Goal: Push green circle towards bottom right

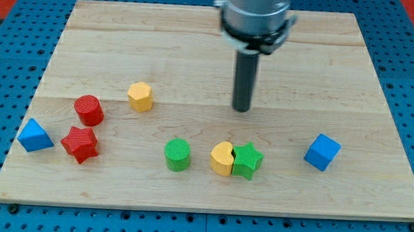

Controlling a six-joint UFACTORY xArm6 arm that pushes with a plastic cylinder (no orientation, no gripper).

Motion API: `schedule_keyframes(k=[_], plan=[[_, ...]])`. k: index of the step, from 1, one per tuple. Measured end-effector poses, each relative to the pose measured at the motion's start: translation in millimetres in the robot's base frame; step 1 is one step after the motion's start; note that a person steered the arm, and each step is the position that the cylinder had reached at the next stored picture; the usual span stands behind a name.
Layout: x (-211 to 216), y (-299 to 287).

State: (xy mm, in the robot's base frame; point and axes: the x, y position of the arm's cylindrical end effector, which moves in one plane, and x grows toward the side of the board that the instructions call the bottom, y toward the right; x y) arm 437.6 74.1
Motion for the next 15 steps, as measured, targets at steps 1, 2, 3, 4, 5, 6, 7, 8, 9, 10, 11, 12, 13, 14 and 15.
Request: schedule_keyframes(k=[1,2,3,4,5,6,7,8,9,10,11,12,13,14,15], plan=[[13.5,120.5],[120.6,174.6],[180.3,130.3],[162.4,50.4],[143.0,-16.9],[118.8,-39.0],[88.7,-62.7],[123.5,-63.0],[114.7,-84.5],[79.1,-114.6],[44.4,-124.3],[54.3,-127.8],[52.8,-141.0],[56.7,-118.9],[68.6,-97.4]])
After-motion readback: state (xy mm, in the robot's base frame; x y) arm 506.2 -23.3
